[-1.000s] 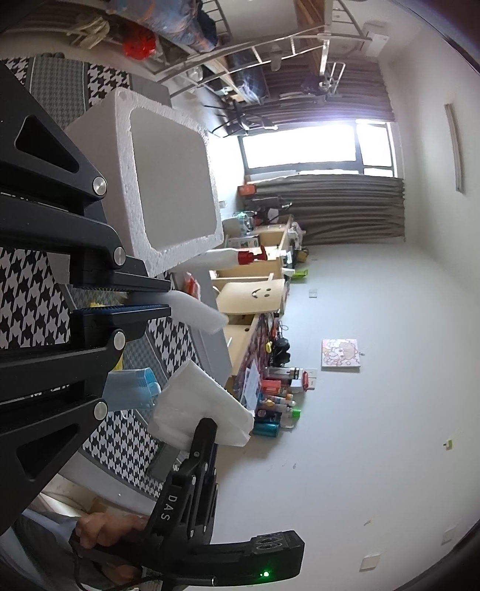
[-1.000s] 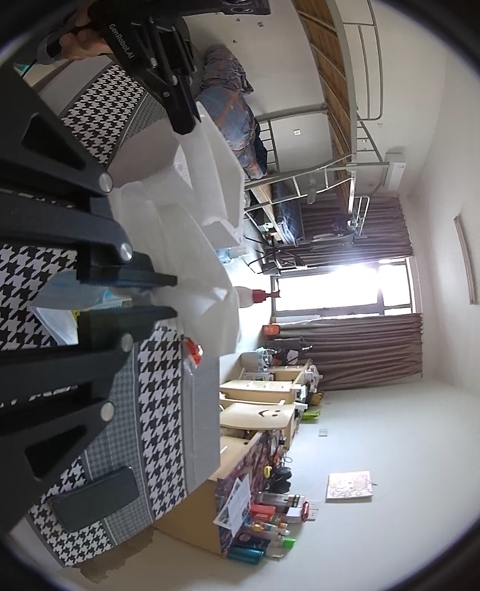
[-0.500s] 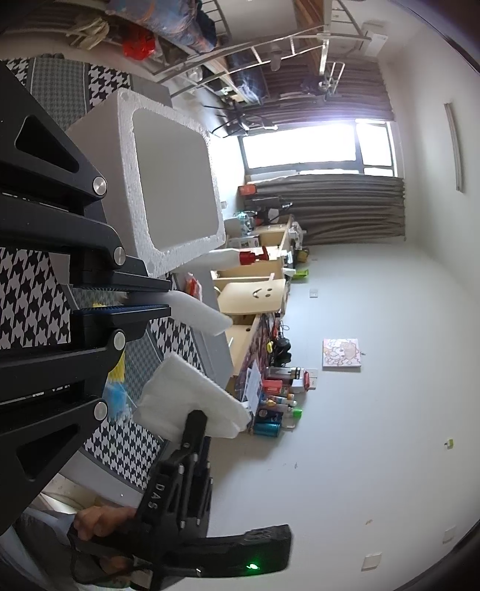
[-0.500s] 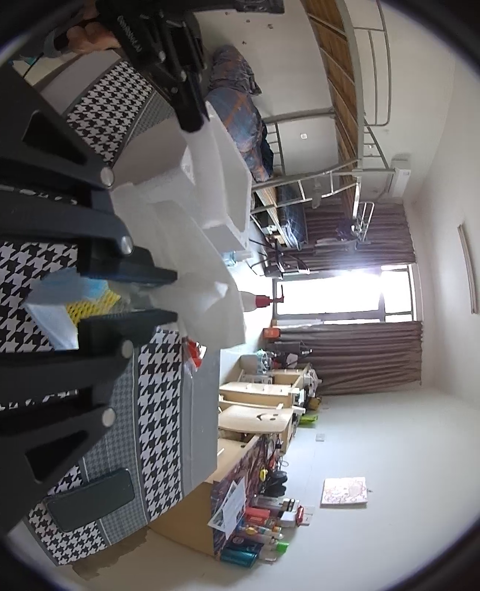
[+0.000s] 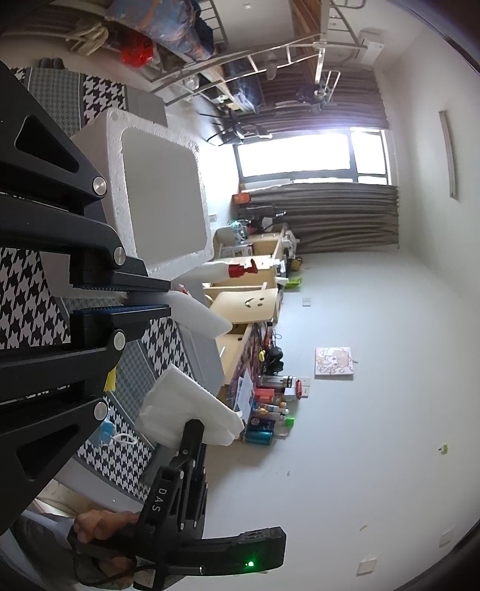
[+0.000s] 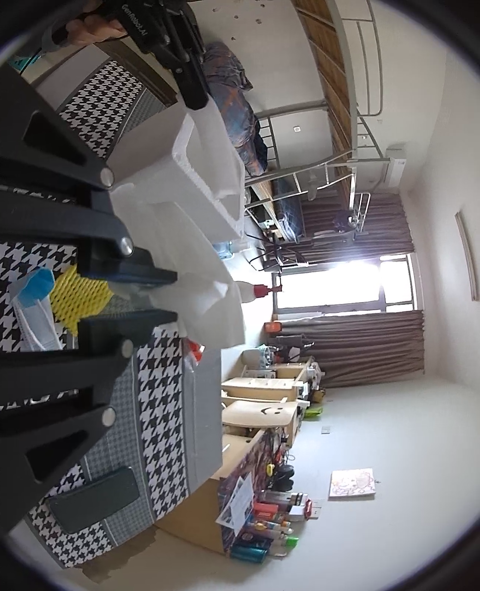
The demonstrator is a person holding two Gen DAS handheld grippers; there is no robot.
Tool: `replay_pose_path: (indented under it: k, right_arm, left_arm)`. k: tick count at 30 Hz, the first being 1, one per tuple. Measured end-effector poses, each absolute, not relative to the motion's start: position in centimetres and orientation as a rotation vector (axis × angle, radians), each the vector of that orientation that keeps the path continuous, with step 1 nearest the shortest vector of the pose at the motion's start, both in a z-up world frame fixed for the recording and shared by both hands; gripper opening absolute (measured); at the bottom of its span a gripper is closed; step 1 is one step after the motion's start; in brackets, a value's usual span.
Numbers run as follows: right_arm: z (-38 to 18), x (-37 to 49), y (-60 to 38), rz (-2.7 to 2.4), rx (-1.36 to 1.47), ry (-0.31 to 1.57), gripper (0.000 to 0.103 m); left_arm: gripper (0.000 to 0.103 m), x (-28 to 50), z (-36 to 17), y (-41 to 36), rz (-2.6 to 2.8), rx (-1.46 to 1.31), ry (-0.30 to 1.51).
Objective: Organize soft objects
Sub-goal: 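Carry the white tissues with the right gripper over the white foam box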
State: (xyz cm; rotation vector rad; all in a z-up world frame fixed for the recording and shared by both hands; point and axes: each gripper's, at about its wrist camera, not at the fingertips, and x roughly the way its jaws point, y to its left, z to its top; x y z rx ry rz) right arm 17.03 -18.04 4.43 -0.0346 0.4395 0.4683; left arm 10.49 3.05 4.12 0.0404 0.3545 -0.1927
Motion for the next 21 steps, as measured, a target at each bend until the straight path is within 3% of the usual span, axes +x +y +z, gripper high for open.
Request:
replay_pose_path:
  k: [21]
  right_arm:
    - [5.7, 17.5, -15.1, 0.544, -0.061, 0.410, 0.017]
  left_arm:
    - [0.006, 11.6, 4.8, 5.0, -0.119, 0.030, 0.342]
